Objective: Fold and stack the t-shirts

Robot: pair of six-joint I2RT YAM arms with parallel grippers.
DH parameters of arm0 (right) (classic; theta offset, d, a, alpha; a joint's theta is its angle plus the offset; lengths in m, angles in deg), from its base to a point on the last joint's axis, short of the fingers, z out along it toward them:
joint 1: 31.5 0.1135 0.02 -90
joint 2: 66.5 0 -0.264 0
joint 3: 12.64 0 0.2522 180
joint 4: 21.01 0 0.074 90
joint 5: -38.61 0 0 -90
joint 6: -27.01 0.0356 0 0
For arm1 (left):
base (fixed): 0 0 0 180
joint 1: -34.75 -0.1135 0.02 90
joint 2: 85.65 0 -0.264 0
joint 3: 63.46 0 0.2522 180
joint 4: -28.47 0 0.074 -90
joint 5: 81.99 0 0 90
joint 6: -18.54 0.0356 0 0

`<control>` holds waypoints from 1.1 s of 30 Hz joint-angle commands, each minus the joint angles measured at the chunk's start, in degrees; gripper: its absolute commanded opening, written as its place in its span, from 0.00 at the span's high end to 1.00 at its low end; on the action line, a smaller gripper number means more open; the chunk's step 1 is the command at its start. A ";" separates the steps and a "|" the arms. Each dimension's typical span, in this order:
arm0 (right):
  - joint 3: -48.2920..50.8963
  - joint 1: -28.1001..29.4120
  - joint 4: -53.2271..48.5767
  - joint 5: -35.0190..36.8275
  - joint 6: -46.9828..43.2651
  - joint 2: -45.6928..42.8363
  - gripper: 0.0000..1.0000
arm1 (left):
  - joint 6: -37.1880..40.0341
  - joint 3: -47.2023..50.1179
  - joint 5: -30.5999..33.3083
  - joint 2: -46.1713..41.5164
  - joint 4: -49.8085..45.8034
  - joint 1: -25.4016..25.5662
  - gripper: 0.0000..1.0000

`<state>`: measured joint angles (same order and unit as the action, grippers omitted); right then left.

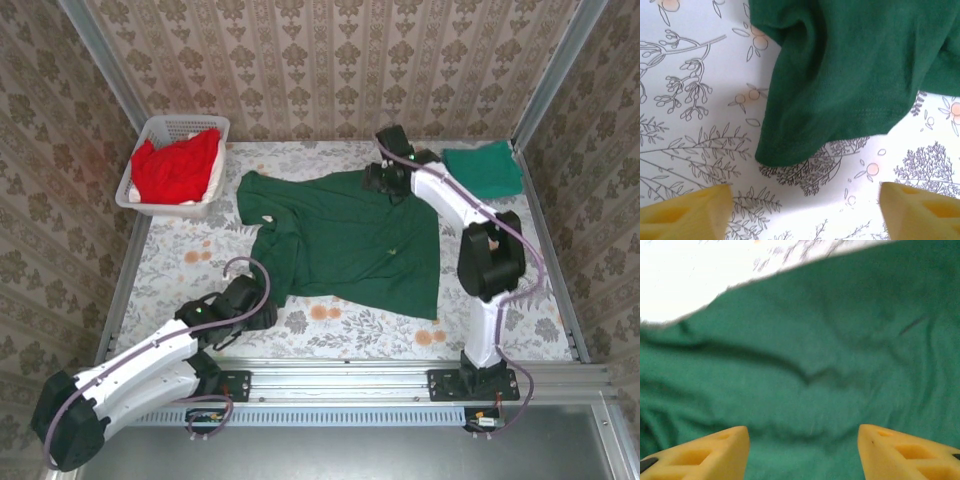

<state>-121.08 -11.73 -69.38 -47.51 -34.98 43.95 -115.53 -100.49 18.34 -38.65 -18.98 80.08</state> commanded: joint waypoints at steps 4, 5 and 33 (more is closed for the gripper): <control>31.42 7.65 10.23 4.67 4.01 -20.73 0.38 | 4.23 -5.72 -0.81 18.94 13.55 -0.63 0.05; 35.09 9.44 10.71 5.66 4.67 -23.75 0.37 | 4.24 -6.78 -0.33 21.83 13.59 -0.59 0.18; 54.10 14.66 19.83 9.92 10.17 -24.79 0.32 | -4.79 -10.74 10.63 11.79 -1.55 7.08 0.12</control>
<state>-67.26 3.00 -51.08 -37.22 -25.06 18.58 -127.62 -110.70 31.12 -30.56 -24.45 91.53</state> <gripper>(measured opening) 0.679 0.874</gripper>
